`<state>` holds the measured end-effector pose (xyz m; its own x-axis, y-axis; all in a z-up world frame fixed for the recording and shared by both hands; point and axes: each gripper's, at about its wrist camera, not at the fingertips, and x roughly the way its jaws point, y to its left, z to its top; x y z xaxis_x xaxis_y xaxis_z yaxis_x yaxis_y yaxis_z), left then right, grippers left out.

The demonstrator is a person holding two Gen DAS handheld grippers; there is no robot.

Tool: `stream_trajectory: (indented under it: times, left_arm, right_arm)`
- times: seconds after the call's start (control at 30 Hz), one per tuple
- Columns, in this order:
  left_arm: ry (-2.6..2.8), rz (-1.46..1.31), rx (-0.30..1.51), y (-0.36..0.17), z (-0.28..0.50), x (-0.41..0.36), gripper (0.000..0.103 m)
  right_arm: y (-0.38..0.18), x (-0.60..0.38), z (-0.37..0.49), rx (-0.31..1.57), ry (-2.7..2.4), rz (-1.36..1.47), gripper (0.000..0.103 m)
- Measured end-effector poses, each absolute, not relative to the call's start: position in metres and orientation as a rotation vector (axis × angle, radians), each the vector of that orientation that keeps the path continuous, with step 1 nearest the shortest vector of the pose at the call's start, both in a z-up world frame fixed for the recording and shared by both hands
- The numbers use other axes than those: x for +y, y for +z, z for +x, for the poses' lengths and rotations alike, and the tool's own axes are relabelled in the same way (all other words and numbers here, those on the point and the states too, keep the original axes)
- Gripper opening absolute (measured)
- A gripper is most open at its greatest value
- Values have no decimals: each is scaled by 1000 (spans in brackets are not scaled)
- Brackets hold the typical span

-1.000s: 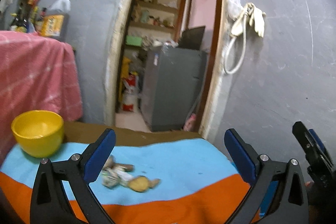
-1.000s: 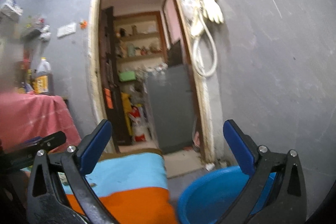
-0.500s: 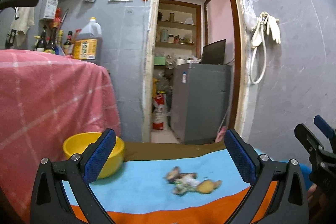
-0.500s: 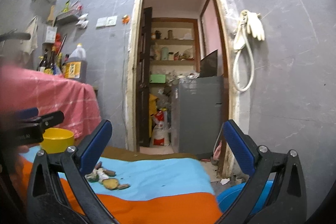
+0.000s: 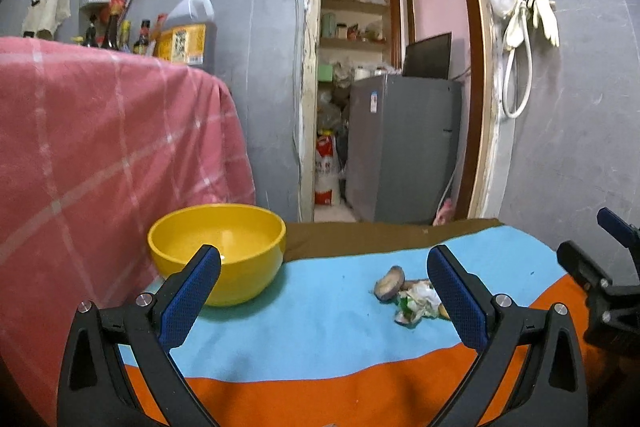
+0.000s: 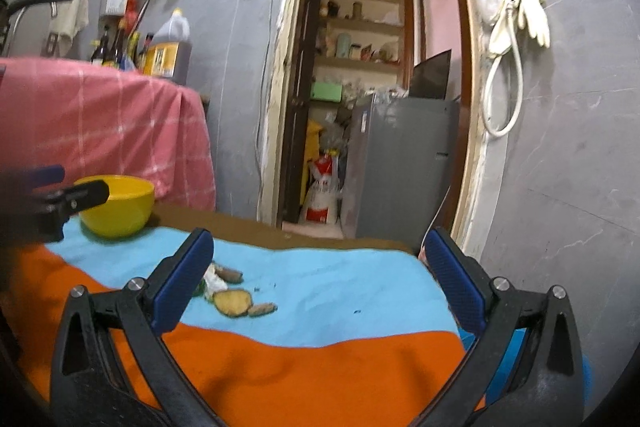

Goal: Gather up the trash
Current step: 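Move both tools back over the remaining scraps on the cloth, then grasp the white-green wrapper with the left gripper while the right grasps the brown crumpled scrap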

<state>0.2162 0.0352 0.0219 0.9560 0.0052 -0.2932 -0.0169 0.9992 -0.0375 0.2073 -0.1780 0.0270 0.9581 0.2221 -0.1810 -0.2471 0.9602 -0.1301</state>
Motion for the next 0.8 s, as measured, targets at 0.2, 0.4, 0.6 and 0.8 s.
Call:
stream_trajectory:
  times: [0.2,0.4,0.6,0.8]
  left_arm:
    - [-15,-14,415,14,236,28,101]
    - [-68,5,553,0,258,21,101]
    - [-159,9,648,-11,271,16,85]
    - [-267,-1,761,-21,290,9,54]
  right_arm:
    - [17,-173,222,266,234,-184,103]
    - [11,-175,241,378,252,-169,103]
    - [1,-165,268,552,293,-208,103]
    - [-14,-150,282,688,359,-291,102]
